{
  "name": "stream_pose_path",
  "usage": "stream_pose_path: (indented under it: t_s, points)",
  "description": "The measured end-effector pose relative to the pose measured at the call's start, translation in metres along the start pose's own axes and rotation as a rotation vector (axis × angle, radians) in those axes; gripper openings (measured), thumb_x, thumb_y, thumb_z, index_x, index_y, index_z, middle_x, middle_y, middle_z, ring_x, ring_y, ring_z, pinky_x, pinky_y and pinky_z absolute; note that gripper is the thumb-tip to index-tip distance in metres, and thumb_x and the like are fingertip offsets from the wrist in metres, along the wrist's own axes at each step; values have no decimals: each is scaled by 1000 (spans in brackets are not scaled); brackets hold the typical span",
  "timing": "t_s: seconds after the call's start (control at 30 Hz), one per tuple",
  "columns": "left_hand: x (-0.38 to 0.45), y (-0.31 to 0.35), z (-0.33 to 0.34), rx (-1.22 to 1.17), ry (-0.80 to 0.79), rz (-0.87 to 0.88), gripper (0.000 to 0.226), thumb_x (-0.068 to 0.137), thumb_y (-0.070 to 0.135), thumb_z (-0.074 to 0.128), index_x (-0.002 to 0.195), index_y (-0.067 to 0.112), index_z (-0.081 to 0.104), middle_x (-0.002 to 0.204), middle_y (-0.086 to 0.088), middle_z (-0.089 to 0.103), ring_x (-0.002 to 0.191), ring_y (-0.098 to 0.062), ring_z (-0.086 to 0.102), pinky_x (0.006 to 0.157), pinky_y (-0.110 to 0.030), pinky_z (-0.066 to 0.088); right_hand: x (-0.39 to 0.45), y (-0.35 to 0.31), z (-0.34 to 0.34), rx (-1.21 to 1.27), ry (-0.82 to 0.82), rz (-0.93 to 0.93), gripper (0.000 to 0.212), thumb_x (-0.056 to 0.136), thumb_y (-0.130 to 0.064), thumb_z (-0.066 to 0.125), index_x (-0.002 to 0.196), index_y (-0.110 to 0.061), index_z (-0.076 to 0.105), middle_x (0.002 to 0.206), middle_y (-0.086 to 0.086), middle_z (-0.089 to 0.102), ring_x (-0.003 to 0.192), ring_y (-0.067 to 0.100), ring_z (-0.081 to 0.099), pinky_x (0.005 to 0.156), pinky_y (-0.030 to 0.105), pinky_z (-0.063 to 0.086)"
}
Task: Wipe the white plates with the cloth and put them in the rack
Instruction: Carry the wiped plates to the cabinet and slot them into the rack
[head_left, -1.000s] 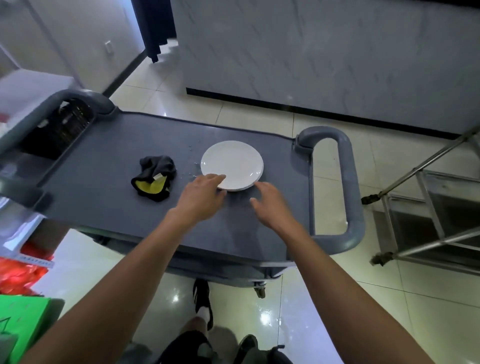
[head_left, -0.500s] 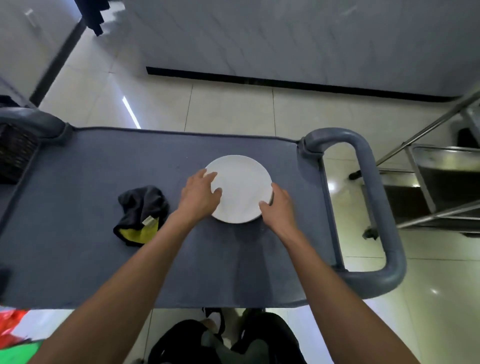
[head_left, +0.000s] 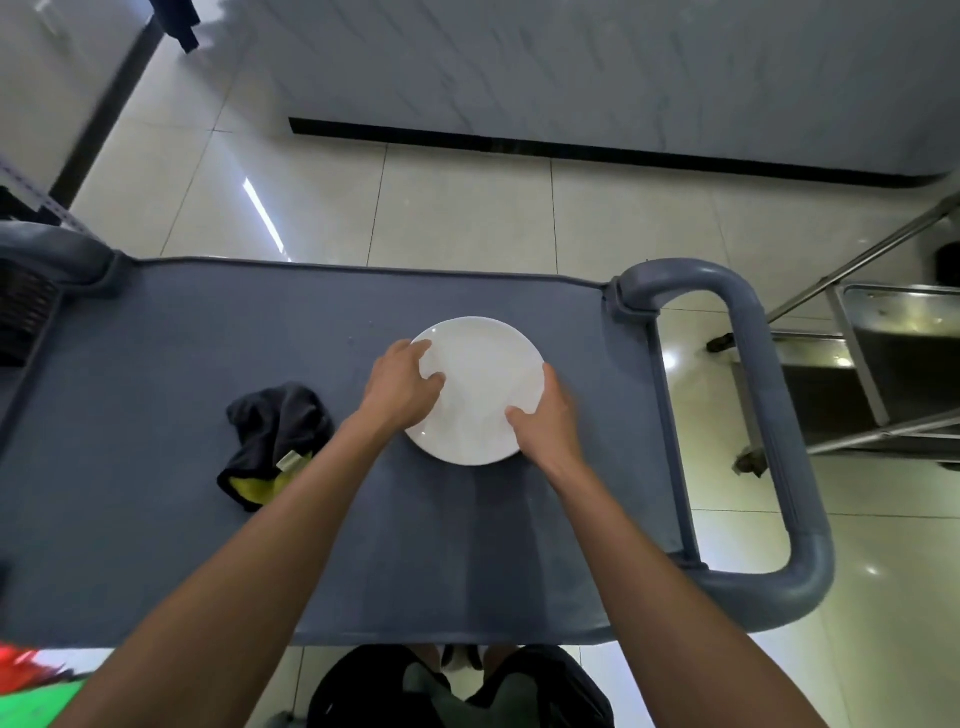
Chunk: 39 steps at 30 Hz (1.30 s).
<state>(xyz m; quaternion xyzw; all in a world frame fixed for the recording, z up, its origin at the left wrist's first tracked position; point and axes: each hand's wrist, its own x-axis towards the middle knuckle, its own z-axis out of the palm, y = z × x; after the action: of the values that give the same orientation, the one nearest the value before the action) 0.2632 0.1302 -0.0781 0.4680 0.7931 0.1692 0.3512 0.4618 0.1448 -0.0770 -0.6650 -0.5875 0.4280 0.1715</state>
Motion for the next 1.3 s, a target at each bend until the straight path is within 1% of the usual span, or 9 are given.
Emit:
stream_pose_path:
  t_s: [0.4, 0.57, 0.63, 0.73, 0.83, 0.93, 1.03, 1.2, 1.3]
  points:
    - [10, -3, -2, -196, -16, -10, 63, 91, 23, 68, 148, 30, 44, 153, -1, 40, 139, -22, 39, 105, -32, 35, 10, -2, 13, 86, 65, 63, 67, 78, -11, 72, 138, -25, 45, 136, -3, 51, 127, 20, 47, 103, 38, 45]
    - [11, -8, 5, -196, -80, -8, 70, 85, 18, 71, 145, 40, 43, 151, 3, 30, 138, -23, 32, 109, -40, 40, 10, -2, 15, 92, 82, 96, 78, 85, -7, 72, 151, -24, 35, 142, -1, 41, 129, 16, 42, 99, 21, 32]
    - [12, -9, 7, -180, -82, -6, 70, 83, 15, 70, 143, 41, 44, 150, 3, 28, 138, -24, 31, 110, -45, 40, 9, -4, 15, 98, 86, 91, 77, 84, -6, 71, 150, -24, 37, 140, 1, 40, 129, 18, 43, 101, 23, 34]
    - [12, -9, 4, -179, -79, 15, 70, 83, 13, 71, 142, 40, 45, 149, 2, 27, 134, -24, 35, 107, -43, 43, 9, -7, 15, 103, 93, 76, 73, 83, -6, 69, 147, -27, 39, 135, 0, 40, 123, 18, 44, 103, 30, 41]
    - [11, -4, -3, -190, -63, 57, 69, 83, 13, 72, 142, 38, 46, 148, 3, 27, 134, -22, 35, 104, -37, 42, 6, -11, 10, 113, 125, 57, 71, 83, -6, 69, 145, -27, 41, 133, 0, 41, 110, 9, 41, 99, 27, 40]
    - [9, 5, -10, -184, -40, 115, 70, 83, 14, 74, 143, 38, 46, 147, 3, 28, 136, -22, 31, 106, -37, 40, 1, -17, 1, 123, 163, 30, 71, 84, -7, 69, 146, -29, 41, 133, -1, 41, 106, 8, 41, 93, 24, 39]
    - [6, 15, -14, -158, -35, 166, 71, 84, 17, 75, 145, 38, 43, 148, 3, 27, 136, -22, 29, 108, -39, 39, -6, -23, -8, 123, 211, 16, 73, 84, -7, 69, 147, -31, 40, 135, -1, 41, 109, 9, 41, 93, 23, 36]
    - [-2, 41, -16, -129, -71, 244, 74, 85, 19, 76, 148, 37, 41, 151, 1, 24, 139, -23, 26, 112, -44, 37, -21, -26, -30, 137, 290, 17, 78, 86, -11, 72, 151, -30, 34, 147, -1, 42, 132, 18, 42, 100, 29, 39]
    - [-13, 64, -16, -126, -90, 323, 75, 85, 18, 75, 149, 36, 41, 152, 1, 24, 140, -23, 25, 113, -43, 35, -35, -25, -51, 180, 361, -3, 77, 86, -10, 72, 150, -30, 35, 145, -4, 42, 127, 14, 43, 96, 29, 41]
